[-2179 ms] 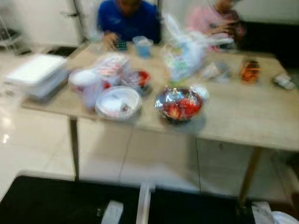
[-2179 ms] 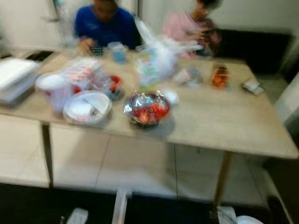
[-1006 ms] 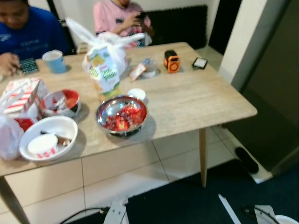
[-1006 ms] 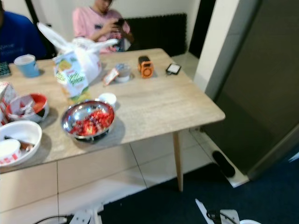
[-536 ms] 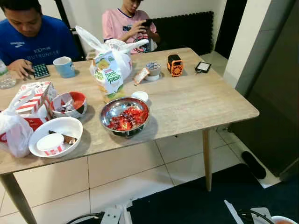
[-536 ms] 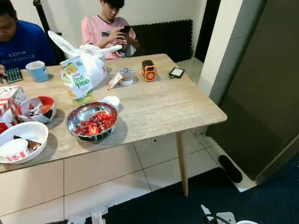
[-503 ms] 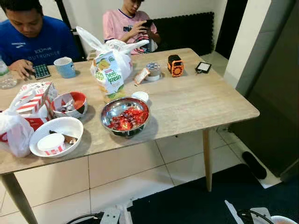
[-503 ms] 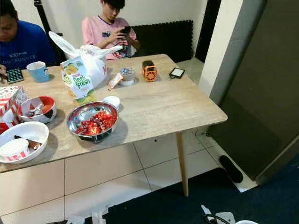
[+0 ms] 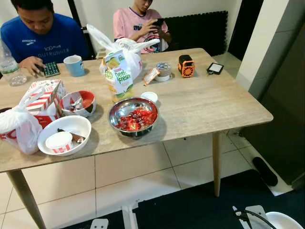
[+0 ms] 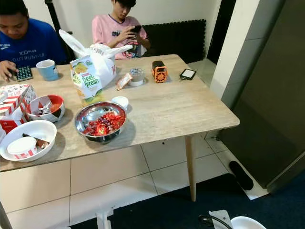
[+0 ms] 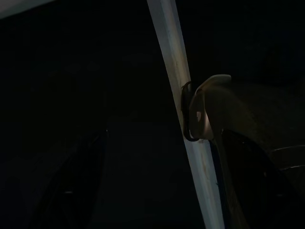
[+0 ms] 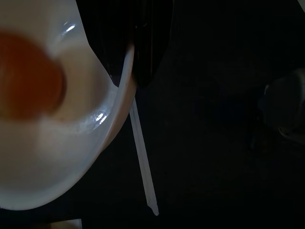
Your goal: Restocking fridge
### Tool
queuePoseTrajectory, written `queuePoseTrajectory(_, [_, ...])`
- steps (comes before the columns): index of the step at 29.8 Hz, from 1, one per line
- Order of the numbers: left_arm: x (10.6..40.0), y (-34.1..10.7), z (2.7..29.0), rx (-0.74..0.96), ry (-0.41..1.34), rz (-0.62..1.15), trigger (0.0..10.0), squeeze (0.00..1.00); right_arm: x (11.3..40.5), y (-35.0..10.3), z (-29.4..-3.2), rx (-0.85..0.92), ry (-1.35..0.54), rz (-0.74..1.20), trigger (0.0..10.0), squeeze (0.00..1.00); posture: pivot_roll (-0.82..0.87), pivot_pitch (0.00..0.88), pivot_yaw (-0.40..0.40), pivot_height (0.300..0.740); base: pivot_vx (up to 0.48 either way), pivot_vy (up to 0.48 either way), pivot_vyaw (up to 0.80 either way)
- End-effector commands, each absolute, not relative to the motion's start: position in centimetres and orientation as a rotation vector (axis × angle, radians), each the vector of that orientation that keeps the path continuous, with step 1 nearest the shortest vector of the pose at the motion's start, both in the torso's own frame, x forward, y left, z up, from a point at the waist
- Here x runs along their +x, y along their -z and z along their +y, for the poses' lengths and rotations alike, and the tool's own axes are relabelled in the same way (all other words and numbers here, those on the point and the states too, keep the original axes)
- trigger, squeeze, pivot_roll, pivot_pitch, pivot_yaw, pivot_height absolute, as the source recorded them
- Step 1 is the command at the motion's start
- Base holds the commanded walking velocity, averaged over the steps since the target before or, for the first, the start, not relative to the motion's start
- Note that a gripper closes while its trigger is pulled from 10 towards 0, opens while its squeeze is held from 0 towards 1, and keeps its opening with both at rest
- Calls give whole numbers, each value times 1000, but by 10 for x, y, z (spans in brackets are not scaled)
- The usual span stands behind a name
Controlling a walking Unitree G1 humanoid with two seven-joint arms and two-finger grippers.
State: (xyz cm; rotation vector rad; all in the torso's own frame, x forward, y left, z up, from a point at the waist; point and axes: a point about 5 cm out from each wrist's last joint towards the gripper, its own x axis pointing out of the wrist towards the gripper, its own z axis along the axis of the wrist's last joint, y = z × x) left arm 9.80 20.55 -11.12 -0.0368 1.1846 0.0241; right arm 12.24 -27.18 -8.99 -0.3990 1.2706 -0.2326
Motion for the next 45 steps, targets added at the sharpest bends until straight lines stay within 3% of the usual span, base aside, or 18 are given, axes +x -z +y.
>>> queuePoseTrajectory(1, [90,113,205,-50,-43,1205,10000,0,130,87,-271,-412,231,1246,10000,0,50,0,2,740,0,0,0])
queuePoseTrajectory(9, [82,115,204,-28,-7,1231,10000,0,136,85,-273,-415,233,1234,10000,0,41,0,9,740,0,0,0])
queuePoseTrajectory(24, [97,111,210,25,14,1218,10000,0,125,89,-272,-384,260,1260,10000,0,27,0,17,740,0,0,0])
queuePoseTrajectory(38, [90,112,215,-17,-32,1232,10000,0,140,83,-274,-385,241,1215,10000,0,9,0,-3,740,0,0,0])
queuePoseTrajectory(45, [85,111,225,13,-52,1256,10000,0,148,84,-263,-356,221,1202,10000,0,12,0,15,740,0,0,0])
